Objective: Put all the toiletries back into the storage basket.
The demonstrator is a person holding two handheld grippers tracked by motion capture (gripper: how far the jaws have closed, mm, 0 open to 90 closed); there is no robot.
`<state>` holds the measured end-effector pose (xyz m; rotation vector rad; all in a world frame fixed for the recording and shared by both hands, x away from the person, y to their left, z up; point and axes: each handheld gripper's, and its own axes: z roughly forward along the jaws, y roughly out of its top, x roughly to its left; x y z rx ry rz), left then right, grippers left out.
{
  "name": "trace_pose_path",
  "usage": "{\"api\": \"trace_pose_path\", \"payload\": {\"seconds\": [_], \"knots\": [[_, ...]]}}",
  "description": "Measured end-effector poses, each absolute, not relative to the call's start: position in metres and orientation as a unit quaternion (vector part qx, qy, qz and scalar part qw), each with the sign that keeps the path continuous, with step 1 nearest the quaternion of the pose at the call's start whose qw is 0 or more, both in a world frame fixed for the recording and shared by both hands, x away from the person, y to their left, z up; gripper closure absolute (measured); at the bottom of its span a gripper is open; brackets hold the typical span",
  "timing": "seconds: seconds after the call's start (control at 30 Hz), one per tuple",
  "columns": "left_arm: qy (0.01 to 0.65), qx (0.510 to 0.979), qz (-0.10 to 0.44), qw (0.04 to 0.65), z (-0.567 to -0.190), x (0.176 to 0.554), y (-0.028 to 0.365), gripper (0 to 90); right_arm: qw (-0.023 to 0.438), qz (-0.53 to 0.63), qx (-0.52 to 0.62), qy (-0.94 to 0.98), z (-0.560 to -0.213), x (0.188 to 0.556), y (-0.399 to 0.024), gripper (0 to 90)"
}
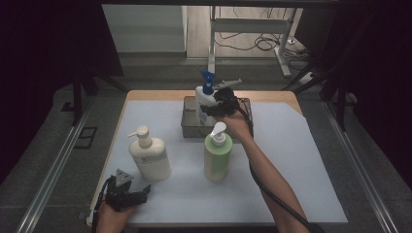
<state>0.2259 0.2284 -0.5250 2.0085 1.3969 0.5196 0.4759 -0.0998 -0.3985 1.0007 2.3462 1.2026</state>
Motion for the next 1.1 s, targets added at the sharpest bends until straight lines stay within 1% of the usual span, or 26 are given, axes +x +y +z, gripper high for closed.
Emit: {"api": "trace_pose_path", "payload": {"seconds": [0.07, 0.13, 0.43, 0.57, 0.73, 0.93, 1.03, 1.1], "knots": [[0.531, 0.762, 0.197, 0.315, -0.525, 0.226, 0.228, 12.3, 0.151, 0.425, 0.34, 0.825, -0.399, 0.476, -0.102, 35.2], [0.53, 0.762, 0.197, 0.315, -0.525, 0.226, 0.228, 12.3, 0.151, 0.425, 0.337, 0.826, -0.399, 0.476, -0.105, 34.9], [0.53, 0.761, 0.198, 0.316, -0.525, 0.226, 0.228, 12.3, 0.152, 0.424, 0.333, 0.828, -0.396, 0.468, -0.117, 35.2], [0.53, 0.761, 0.199, 0.316, -0.525, 0.225, 0.228, 12.3, 0.144, 0.43, 0.337, 0.825, -0.397, 0.463, -0.126, 35.5], [0.53, 0.761, 0.199, 0.316, -0.525, 0.225, 0.228, 12.3, 0.13, 0.435, 0.342, 0.823, -0.4, 0.457, -0.14, 37.8], [0.529, 0.762, 0.199, 0.316, -0.525, 0.225, 0.228, 12.3, 0.125, 0.434, 0.351, 0.82, -0.402, 0.451, -0.152, 40.4], [0.53, 0.761, 0.2, 0.316, -0.525, 0.225, 0.228, 12.3, 0.127, 0.432, 0.363, 0.816, -0.405, 0.451, -0.158, 43.1], [0.53, 0.761, 0.2, 0.316, -0.525, 0.225, 0.228, 12.3, 0.129, 0.427, 0.373, 0.814, -0.407, 0.453, -0.162, 47.7]]}}
